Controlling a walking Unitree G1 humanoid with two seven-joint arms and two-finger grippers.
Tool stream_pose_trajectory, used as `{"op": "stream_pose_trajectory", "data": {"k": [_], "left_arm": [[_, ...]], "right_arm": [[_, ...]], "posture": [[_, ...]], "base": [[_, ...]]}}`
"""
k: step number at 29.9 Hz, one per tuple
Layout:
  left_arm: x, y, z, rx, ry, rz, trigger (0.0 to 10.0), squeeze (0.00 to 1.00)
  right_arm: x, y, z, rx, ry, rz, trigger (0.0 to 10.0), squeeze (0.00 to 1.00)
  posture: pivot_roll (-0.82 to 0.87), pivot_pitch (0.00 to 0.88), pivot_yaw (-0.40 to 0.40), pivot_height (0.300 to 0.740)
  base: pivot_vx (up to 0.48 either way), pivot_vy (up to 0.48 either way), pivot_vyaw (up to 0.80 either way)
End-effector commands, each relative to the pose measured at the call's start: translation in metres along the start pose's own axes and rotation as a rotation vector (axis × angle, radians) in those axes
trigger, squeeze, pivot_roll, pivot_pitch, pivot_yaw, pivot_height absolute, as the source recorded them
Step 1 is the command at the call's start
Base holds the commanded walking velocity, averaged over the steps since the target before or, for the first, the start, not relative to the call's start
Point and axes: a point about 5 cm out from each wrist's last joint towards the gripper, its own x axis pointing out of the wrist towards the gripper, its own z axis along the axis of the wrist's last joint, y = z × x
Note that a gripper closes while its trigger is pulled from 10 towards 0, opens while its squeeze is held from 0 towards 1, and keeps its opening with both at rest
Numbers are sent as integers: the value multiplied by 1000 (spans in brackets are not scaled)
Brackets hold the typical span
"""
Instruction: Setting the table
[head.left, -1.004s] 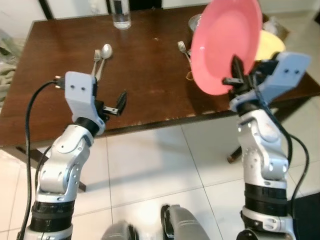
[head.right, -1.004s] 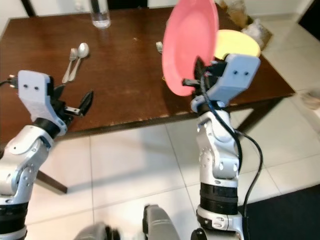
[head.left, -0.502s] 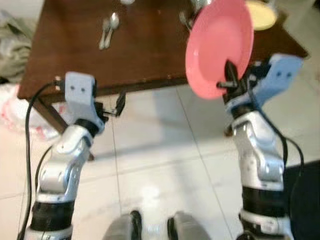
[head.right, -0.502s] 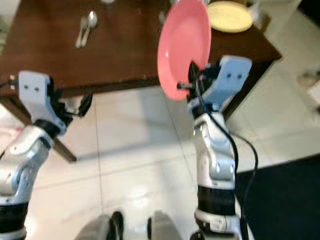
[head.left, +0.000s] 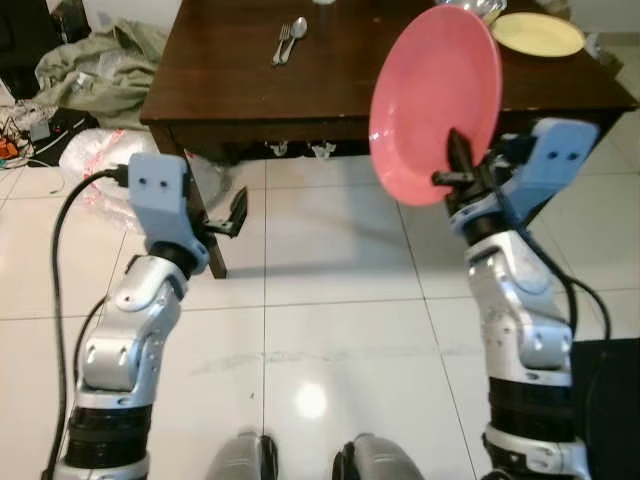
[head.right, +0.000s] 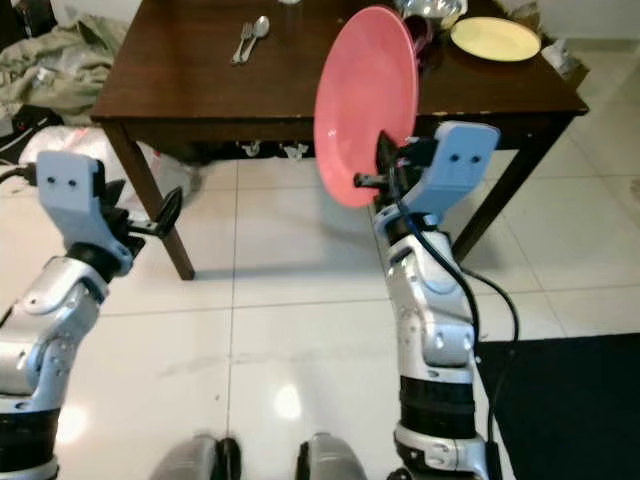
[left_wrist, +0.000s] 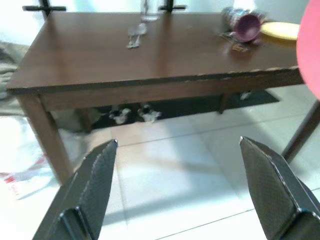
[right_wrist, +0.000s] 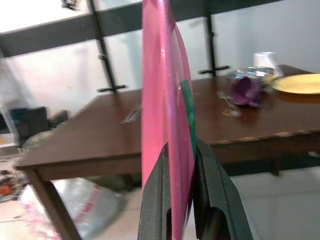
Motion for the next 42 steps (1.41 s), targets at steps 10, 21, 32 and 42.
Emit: {"op": "stream_pose_trajectory", "data": {"k": [10,21,32,42], "left_arm": [[1,12,-7,7,42,76,10000,0],[1,13,-7,20,50,99,10000,0],[2,17,-12,28,78,159,10000,0],[1,24,-11,54,58,226,10000,0]], "right_arm": [[0,2,-1,15,16,13,10000,0],[0,2,-2,8,22,12,10000,0],[-2,4,-4,14,27,20,10000,0],[-2,4,-5,17,30,25,10000,0]], "posture": [[-116,62,41,740],[-115,64,42,740],[-114,68,40,740],[-111,71,35,740]], "base": [[0,0,800],[0,0,800],[0,0,800],[0,0,800]]}}
